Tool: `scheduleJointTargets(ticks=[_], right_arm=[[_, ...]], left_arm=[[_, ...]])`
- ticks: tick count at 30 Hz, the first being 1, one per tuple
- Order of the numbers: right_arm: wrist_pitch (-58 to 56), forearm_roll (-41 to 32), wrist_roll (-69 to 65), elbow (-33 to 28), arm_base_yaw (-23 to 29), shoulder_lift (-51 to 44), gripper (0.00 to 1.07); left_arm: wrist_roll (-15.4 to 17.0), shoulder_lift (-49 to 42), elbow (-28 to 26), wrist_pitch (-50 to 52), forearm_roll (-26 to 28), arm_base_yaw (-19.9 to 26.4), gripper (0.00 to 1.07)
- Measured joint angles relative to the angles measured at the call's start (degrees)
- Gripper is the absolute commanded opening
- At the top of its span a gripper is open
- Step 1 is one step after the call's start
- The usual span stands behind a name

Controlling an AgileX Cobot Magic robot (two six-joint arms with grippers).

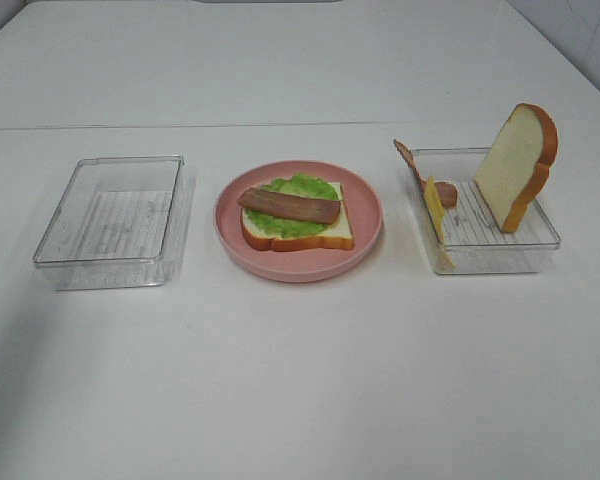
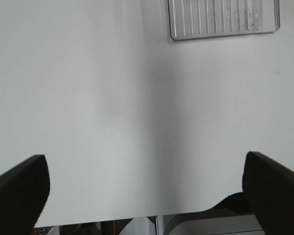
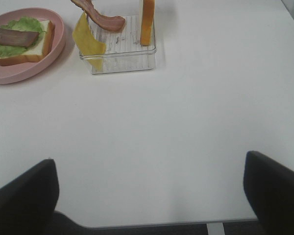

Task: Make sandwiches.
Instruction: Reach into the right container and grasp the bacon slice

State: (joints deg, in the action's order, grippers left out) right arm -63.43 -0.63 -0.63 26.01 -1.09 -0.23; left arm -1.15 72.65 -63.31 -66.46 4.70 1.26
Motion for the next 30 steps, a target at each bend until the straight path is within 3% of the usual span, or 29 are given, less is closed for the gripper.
scheduleJointTargets(ticks=[1,3,4,5,6,8,10,22,24,30], right_arm=[[0.0,0.0,0.0,0.0,0.0,0.0,0.99],[0.0,0.0,0.0,0.0,0.0,0.0,0.99],[0.0,0.0,0.0,0.0,0.0,0.0,0.99],[0.0,0.0,0.0,0.0,0.0,0.0,0.99],[0.0,0.0,0.0,0.0,0.0,0.0,0.99],[0.0,0.0,0.0,0.0,0.0,0.0,0.99],[0.0,0.0,0.0,0.0,0.0,0.0,0.99],[0.0,0.0,0.0,0.0,0.0,0.0,0.99],[0.0,0.0,0.0,0.0,0.0,0.0,0.99],[0.0,0.0,0.0,0.0,0.0,0.0,0.99]], left_arm=[[0.0,-6.3,4.58,0.74,0.0,0.0,1.0],[0.0,-8.82,6.7,0.8,0.0,0.0,1.0],[0.0,-15.07,10.08,0.8,0.0,0.0,1.0],[0.0,-15.07,10.08,0.8,0.0,0.0,1.0],[-0.57,-21.26,13.12,0.92,-0.23,0.0,1.0],[-0.8,-23.55,14.15,0.97,-0.29,0.0,1.0],[-1.55,-31.57,17.13,1.38,-0.29,0.0,1.0],[-2.98,-55.58,23.84,1.83,-2.69,0.0,1.0],[-2.98,-63.14,26.59,1.83,-3.84,0.0,1.0],[-2.98,-70.65,28.53,1.83,-4.07,0.0,1.0]])
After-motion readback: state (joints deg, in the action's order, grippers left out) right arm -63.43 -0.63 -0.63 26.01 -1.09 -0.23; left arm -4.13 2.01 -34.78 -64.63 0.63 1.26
